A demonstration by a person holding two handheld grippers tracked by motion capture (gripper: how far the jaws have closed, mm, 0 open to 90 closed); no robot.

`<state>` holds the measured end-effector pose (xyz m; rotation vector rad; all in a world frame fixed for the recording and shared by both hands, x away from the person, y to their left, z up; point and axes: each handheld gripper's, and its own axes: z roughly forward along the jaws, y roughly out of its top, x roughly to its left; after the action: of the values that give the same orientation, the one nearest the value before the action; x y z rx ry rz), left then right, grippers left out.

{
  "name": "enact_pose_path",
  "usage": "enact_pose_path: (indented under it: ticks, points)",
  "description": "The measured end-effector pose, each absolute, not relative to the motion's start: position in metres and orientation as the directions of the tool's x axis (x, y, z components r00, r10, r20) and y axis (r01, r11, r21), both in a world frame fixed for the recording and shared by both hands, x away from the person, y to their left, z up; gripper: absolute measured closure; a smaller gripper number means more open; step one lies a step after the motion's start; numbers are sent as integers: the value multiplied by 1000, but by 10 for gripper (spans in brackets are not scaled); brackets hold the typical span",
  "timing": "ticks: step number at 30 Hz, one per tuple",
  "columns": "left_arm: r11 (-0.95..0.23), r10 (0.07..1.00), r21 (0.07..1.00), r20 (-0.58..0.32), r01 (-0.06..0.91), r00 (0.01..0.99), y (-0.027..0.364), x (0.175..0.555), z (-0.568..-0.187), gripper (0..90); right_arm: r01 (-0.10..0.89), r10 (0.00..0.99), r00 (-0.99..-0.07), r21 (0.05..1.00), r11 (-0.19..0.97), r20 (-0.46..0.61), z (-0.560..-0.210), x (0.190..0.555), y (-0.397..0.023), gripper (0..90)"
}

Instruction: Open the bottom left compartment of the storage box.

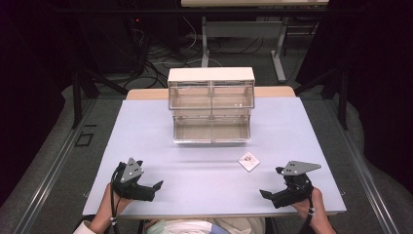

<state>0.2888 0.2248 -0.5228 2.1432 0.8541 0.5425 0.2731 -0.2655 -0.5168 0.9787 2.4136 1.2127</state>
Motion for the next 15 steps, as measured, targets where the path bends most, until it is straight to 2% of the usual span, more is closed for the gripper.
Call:
enact_pose_path:
  ticks: [15]
  points:
    - [-502,733,753,111,424,671,219,301,-520,8,459,673,-737,774,436,57,-516,274,-265,1]
